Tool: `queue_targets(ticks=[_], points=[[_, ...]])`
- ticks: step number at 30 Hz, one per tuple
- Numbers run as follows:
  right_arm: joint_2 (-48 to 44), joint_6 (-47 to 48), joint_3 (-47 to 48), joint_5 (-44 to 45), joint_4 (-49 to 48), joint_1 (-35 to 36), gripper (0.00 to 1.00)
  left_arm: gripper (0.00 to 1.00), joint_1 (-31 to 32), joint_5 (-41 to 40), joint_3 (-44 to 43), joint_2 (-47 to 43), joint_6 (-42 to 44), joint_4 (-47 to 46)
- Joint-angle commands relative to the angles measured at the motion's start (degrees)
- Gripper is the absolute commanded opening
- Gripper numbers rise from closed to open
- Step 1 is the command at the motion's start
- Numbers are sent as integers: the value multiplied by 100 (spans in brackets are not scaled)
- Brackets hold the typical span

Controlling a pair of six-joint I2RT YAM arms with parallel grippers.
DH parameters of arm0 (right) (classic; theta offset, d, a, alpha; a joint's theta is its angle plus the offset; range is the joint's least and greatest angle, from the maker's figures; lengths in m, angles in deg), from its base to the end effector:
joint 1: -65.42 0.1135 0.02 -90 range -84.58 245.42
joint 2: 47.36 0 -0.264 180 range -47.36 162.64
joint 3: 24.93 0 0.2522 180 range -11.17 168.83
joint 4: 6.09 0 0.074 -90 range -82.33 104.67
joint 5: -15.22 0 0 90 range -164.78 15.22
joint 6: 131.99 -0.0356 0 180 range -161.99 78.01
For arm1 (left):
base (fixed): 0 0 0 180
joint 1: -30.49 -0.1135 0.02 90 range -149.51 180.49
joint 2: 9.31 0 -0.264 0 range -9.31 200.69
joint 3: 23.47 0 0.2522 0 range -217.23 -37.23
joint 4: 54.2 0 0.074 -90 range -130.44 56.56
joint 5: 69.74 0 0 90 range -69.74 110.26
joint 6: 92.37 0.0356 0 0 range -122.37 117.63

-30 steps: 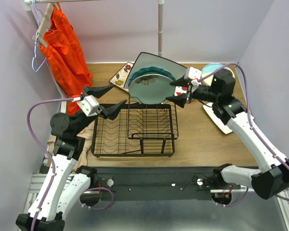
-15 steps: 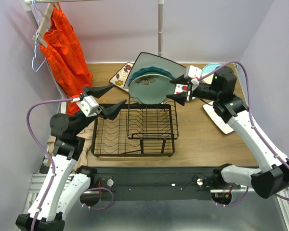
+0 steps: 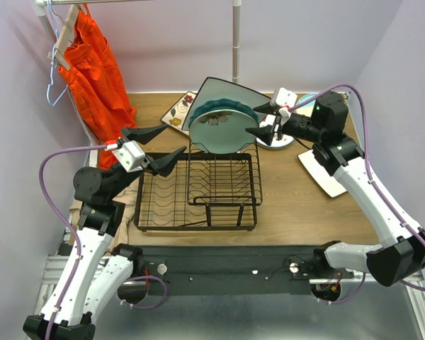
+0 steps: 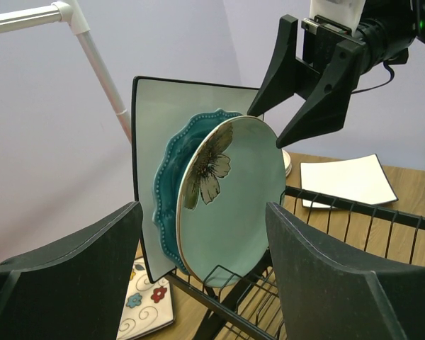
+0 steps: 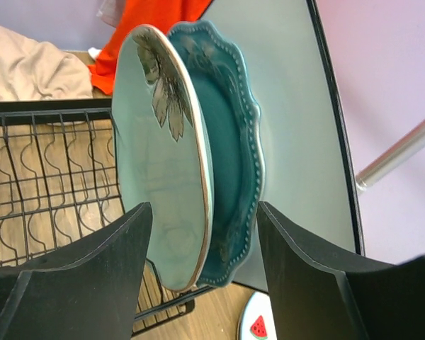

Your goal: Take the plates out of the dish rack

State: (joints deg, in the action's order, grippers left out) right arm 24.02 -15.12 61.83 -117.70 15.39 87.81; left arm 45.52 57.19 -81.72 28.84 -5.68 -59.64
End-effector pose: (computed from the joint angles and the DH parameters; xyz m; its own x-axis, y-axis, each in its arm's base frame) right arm 0.2482 0.1285 0.4199 0.3214 -0.2256 -0.9197 -0.8517 0.3556 -0.3849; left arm 0.1313 -0.0574 0.4074 0.3735 -0.1481 -0.9157 0.7537 0.6239 0.2065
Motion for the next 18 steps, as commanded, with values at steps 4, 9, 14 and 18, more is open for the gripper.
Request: queue_targets(ticks=[4, 9, 14, 18], points=[[-36, 55, 13, 20, -8, -7, 68, 79, 0, 87, 55, -45, -29, -119], [-150, 29, 49, 55, -8, -16, 68, 79, 0, 95, 54, -27, -29, -128], [-211, -7, 189, 169, 18, -7, 68, 79, 0, 95, 63, -18, -29, -119], [-220, -68, 224, 30, 71, -16, 67, 79, 0, 87, 63, -18, -38, -110]])
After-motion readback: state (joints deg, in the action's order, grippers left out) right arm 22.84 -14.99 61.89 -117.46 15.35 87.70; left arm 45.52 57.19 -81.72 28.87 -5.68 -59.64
